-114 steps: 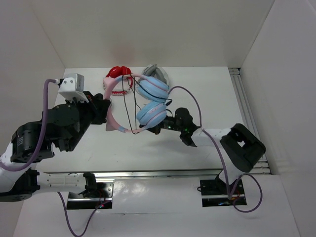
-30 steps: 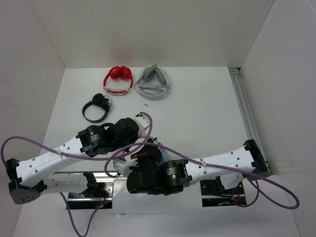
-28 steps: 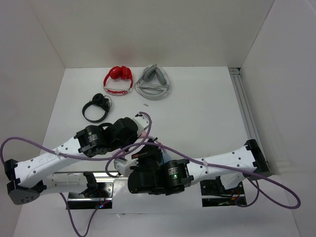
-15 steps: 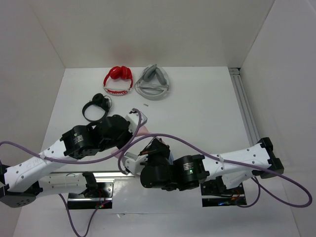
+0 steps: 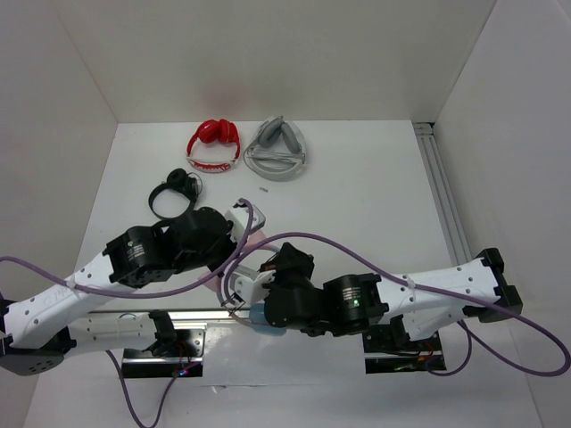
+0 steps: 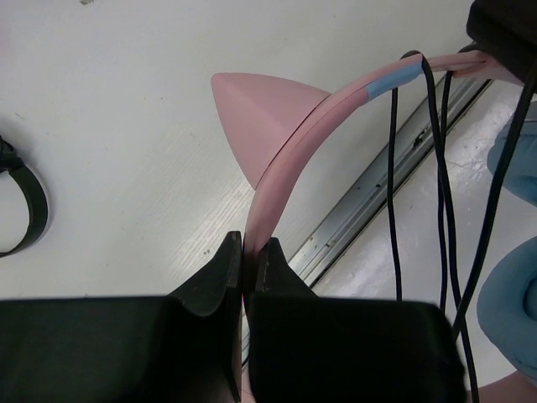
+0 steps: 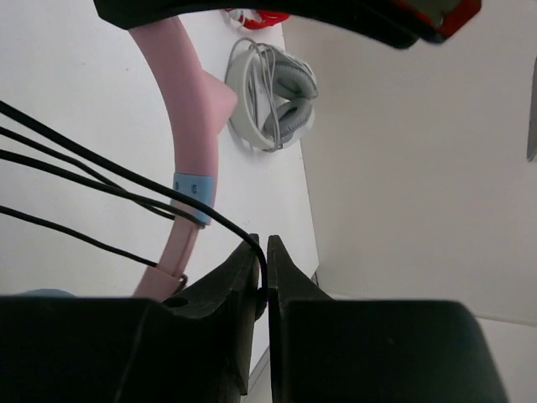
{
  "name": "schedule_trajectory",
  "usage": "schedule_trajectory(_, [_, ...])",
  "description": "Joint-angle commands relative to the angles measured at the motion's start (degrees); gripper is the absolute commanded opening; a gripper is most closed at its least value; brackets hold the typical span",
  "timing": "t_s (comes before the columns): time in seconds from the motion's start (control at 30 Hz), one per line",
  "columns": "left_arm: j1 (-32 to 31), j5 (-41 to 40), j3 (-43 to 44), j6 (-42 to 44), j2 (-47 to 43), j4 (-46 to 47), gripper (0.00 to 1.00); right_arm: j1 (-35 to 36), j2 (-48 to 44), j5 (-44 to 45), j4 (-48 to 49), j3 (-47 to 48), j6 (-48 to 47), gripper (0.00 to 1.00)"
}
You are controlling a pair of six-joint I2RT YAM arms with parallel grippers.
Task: Wrap the headphones
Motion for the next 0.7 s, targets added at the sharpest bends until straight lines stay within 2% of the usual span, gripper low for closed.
schedule_trajectory(0.0, [-0.44, 2.55, 3.36, 0.88, -2.06, -1.8, 0.0, -2.4, -3.28, 3.86, 2.8, -0.22, -0.87, 0.15])
schedule_trajectory(0.27, [-0.44, 2.55, 3.98, 0.88, -2.59, -2.94, 0.0, -4.95, -3.9, 0.86, 4.83, -2.6, -1.39, 0.15])
schedule_trajectory(0.47, [-0.44, 2.55, 3.98, 0.88, -3.11, -2.94, 0.0, -6.27, -5.04, 1.39, 6.15, -3.21, -2.01, 0.23])
schedule_trajectory(0.67, [-0.44, -1.13, 4.5, -0.34, -3.11, -3.47, 0.0, -8.2, -6.8, 0.86, 7.29, -5.14, -2.8, 0.26])
